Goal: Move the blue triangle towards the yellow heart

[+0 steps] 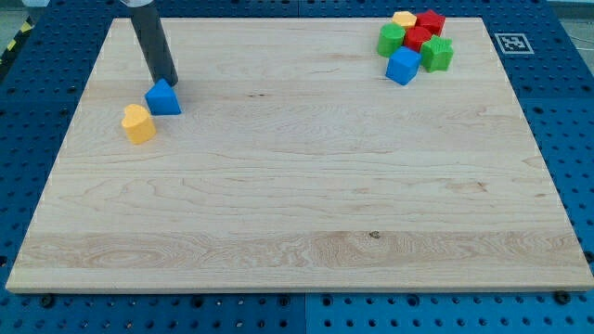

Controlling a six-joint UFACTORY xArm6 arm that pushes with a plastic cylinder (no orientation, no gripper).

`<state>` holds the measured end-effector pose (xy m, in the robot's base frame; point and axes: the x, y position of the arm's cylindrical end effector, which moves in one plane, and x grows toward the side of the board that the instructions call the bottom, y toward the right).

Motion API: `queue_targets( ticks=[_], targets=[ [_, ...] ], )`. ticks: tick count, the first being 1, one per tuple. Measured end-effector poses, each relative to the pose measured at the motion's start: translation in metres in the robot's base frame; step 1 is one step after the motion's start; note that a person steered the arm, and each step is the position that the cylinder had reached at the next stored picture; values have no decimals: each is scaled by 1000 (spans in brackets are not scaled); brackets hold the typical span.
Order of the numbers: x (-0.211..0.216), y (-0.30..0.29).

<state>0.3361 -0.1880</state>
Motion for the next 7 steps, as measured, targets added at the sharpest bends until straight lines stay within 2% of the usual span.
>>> queue_targets(
  ticks=[1,3,4,5,6,7],
  targets=[
    [23,0],
    [23,7],
    [20,78],
    [27,98],
    [57,97],
    [60,80]
  ],
)
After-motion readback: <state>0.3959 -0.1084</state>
